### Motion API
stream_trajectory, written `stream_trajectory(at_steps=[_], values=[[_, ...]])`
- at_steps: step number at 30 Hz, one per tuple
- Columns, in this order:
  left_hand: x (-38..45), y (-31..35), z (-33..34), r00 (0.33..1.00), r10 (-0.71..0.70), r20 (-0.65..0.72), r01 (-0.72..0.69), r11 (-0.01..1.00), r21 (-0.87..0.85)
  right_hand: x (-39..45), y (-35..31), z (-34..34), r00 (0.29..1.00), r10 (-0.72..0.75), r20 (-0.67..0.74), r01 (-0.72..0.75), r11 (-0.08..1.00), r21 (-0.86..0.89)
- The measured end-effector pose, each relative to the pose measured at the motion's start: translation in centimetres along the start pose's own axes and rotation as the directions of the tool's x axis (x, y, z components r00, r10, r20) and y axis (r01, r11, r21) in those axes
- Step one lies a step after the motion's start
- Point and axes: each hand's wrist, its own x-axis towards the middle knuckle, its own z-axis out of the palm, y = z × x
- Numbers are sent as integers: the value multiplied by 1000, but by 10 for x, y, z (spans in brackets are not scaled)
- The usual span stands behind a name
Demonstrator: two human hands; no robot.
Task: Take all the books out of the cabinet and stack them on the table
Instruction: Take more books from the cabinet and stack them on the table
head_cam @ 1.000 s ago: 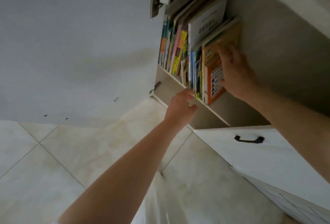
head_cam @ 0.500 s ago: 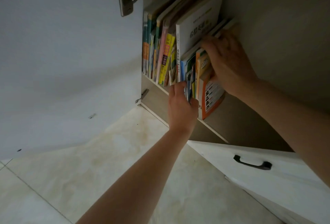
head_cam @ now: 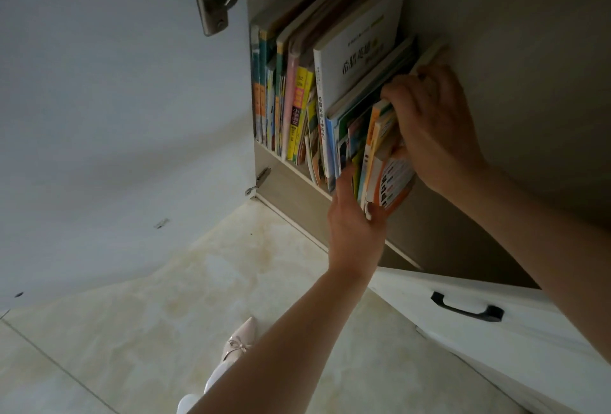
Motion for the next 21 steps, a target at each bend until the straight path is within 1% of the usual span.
stream_trajectory(at_steps=[2, 5, 7, 10, 13, 15, 17, 19, 21], values=[[-1, 6, 9, 998, -65, 25, 66, 996, -54, -2, 0, 1, 1000, 3, -29, -3, 1000, 2], [-1, 10, 18, 988, -151, -11, 148, 978, -147, -7, 1, 1, 997, 9, -73, -7, 1000, 31], [2, 7, 23, 984, -177, -26, 171, 972, -161, -9, 2, 1, 995, 18, -95, -13, 999, 53], [7, 6, 27, 983, -180, -21, 175, 971, -164, -11, 2, 2, 995, 26, -100, -18, 997, 77], [11, 9, 31, 970, -243, -33, 228, 944, -239, -13, 3, 1, 994, 29, -107, -20, 996, 89], [15, 7, 32, 962, -266, -57, 247, 943, -221, -13, 3, 2, 993, 28, -112, -18, 996, 91], [15, 6, 32, 969, -236, -70, 224, 964, -140, -12, 3, 4, 993, 29, -111, -18, 995, 97], [12, 9, 31, 978, -203, -55, 199, 977, -78, -13, 5, 4, 993, 32, -110, -21, 994, 104], [10, 12, 29, 983, -183, -32, 180, 980, -82, -17, 7, 5, 993, 42, -115, -29, 994, 109]])
